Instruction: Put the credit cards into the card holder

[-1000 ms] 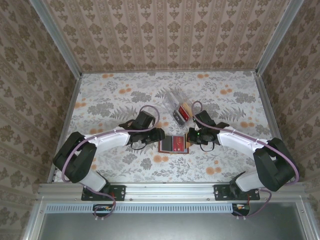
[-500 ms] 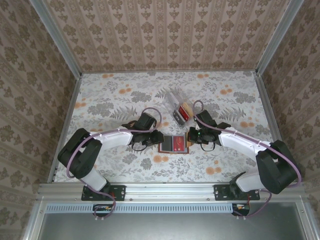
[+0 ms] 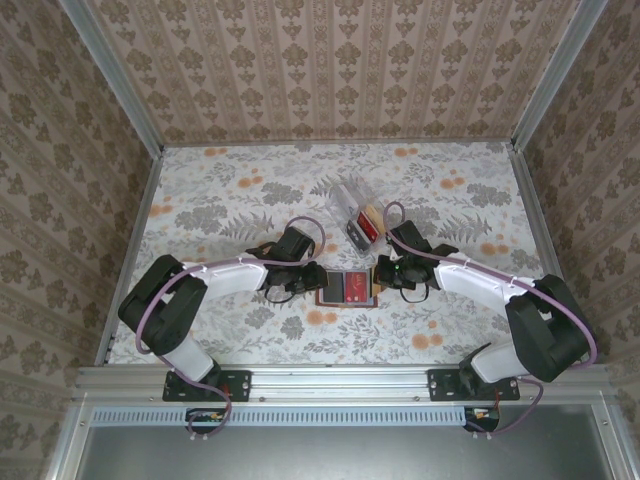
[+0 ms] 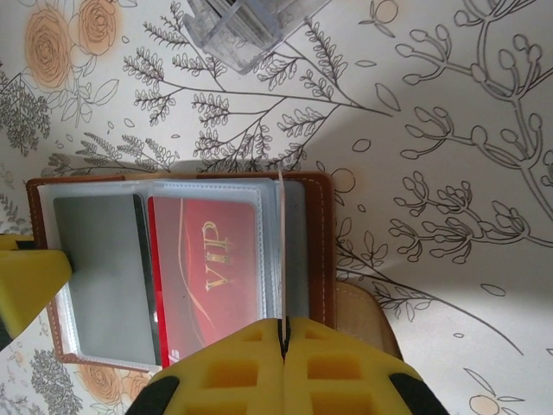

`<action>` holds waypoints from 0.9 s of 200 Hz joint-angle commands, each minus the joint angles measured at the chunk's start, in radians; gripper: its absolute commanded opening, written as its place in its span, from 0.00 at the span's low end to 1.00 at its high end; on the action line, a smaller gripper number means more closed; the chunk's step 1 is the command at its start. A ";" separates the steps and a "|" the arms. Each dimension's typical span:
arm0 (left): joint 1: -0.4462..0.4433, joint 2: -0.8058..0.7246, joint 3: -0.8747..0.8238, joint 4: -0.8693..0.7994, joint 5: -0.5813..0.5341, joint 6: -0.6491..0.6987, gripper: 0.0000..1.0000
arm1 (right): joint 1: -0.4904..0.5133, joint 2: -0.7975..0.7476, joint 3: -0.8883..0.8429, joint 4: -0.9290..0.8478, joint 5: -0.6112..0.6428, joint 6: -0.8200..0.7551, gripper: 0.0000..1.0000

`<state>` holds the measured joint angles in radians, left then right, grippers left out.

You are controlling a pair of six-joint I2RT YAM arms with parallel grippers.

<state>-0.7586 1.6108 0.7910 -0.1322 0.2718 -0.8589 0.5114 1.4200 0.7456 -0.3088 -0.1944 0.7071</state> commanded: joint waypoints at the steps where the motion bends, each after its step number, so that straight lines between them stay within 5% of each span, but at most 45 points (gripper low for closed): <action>1: -0.008 0.012 0.030 -0.010 0.008 0.023 0.27 | 0.006 -0.022 0.027 -0.015 -0.032 0.009 0.05; 56: -0.012 0.006 0.028 0.006 0.001 0.018 0.27 | 0.006 -0.107 0.059 -0.017 -0.078 0.012 0.07; 180: -0.019 -0.071 -0.014 0.019 -0.062 -0.006 0.28 | 0.035 0.030 0.083 0.117 -0.184 0.092 0.07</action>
<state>-0.7719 1.5818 0.7918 -0.1192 0.2390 -0.8593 0.5415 1.4307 0.8017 -0.2142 -0.3458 0.7856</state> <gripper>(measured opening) 0.274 0.071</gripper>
